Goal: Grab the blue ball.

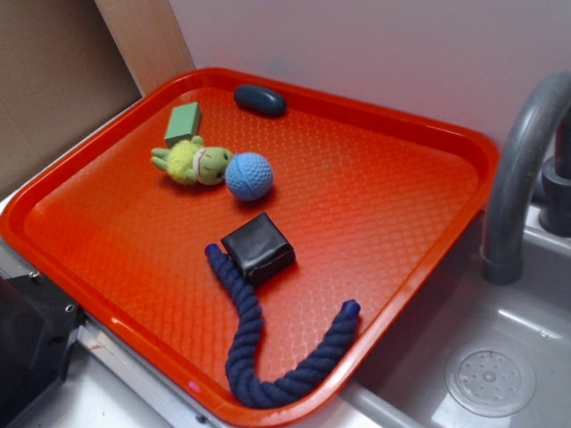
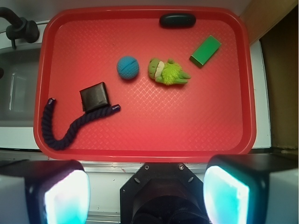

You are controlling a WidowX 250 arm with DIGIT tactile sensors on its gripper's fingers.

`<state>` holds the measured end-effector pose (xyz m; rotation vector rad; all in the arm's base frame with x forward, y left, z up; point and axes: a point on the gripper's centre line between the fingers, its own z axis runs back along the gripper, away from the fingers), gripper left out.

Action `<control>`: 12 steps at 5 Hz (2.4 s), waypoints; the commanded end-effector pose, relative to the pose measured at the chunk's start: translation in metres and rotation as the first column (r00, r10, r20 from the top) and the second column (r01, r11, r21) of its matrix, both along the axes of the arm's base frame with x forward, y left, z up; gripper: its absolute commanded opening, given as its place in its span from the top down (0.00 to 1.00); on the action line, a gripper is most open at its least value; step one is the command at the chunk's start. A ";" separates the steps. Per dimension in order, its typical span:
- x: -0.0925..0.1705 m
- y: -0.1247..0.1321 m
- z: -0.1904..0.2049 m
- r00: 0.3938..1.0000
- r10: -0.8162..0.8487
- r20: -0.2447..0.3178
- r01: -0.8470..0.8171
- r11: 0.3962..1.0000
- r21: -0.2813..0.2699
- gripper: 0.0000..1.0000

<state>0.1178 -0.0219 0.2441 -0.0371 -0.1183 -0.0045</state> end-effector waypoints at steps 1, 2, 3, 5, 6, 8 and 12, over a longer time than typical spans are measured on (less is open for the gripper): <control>0.000 0.000 0.000 1.000 0.000 0.000 0.000 1.000 0.000 0.00; 0.048 -0.016 -0.031 0.978 -0.200 0.057 0.201 0.980 -0.004 0.00; 0.083 -0.029 -0.049 0.933 -0.299 0.202 0.288 0.954 0.079 0.00; 0.126 -0.062 -0.140 0.846 -0.523 0.106 0.516 0.852 0.086 0.00; 0.132 -0.050 -0.181 0.852 -0.523 0.011 0.517 0.845 0.133 0.00; 0.135 -0.047 -0.196 0.820 -0.572 0.010 0.564 0.811 0.155 0.55; 0.137 -0.045 -0.195 0.847 -0.531 0.027 0.527 0.844 0.100 1.00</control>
